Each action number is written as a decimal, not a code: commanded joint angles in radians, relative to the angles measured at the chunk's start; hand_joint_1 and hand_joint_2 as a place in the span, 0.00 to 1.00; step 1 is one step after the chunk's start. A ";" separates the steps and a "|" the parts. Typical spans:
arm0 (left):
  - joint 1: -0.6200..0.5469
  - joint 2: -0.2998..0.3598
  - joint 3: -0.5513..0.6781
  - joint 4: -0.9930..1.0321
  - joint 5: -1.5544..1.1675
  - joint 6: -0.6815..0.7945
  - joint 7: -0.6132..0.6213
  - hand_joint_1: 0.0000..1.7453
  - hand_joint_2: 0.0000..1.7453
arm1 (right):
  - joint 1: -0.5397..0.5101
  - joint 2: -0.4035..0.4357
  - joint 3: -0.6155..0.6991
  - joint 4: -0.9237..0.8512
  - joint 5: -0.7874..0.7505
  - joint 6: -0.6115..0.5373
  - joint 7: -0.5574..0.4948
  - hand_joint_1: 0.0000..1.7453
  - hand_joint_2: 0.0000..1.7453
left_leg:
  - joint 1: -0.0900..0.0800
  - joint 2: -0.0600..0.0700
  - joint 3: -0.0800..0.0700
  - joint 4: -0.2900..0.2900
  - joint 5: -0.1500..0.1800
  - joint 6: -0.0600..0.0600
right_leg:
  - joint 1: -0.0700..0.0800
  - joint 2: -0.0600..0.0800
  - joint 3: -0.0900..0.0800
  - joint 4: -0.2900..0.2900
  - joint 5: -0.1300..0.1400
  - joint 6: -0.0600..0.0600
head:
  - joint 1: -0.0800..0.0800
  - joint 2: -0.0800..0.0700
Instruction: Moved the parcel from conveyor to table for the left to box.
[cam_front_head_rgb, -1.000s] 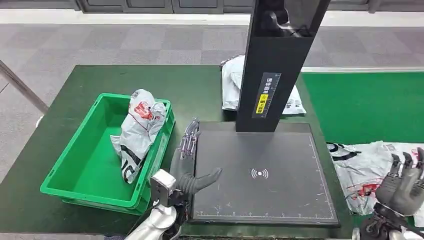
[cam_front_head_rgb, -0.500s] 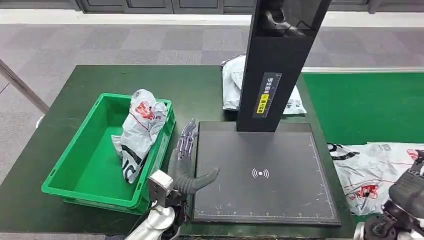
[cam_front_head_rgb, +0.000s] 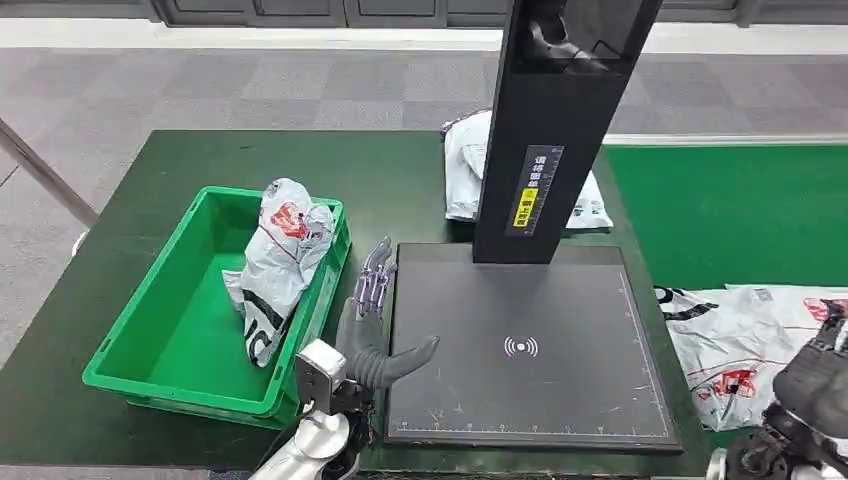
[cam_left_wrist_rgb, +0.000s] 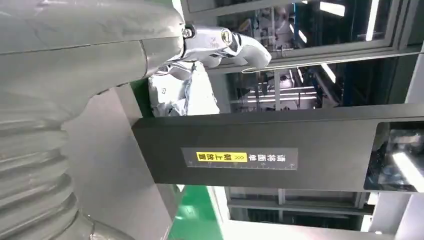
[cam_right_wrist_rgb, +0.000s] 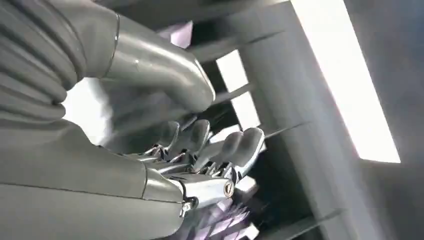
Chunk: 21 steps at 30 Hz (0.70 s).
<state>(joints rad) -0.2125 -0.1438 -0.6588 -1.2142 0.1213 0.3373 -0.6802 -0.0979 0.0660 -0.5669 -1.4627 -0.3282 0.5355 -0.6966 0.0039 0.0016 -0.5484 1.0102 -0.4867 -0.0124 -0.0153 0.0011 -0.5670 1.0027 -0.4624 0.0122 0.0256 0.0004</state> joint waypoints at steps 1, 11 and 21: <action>0.005 0.025 0.019 0.000 -0.001 0.013 -0.002 0.00 1.00 | 0.033 -0.119 0.353 0.092 1.302 -1.234 0.149 0.00 1.00 | 0.001 0.008 0.001 -0.002 0.000 0.000 | 0.002 0.008 0.000 -0.003 0.003 -0.001 | 0.000 0.000; 0.016 -0.004 0.022 -0.011 -0.037 0.002 0.010 0.00 1.00 | -0.192 -0.263 0.234 0.730 1.676 -1.084 0.663 0.00 1.00 | 0.002 0.000 -0.001 -0.001 0.002 0.002 | 0.002 -0.001 0.001 -0.003 0.002 0.000 | 0.000 0.000; 0.043 0.007 0.028 -0.042 -0.074 -0.014 0.033 0.00 1.00 | -0.218 -0.289 0.172 0.819 1.733 -1.038 0.728 0.00 1.00 | -0.002 -0.002 -0.003 0.000 0.004 0.004 | -0.002 -0.003 -0.002 -0.003 0.005 0.004 | 0.000 0.000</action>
<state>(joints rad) -0.1737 -0.1549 -0.6561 -1.2623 0.0587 0.3399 -0.6546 -0.2503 -0.1992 -0.3235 -0.8277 1.4031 -0.5135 0.0500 0.0011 -0.0016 -0.5529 1.0119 -0.4837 -0.0079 -0.0178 -0.0023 -0.5699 1.0012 -0.4584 0.0172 0.0259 0.0004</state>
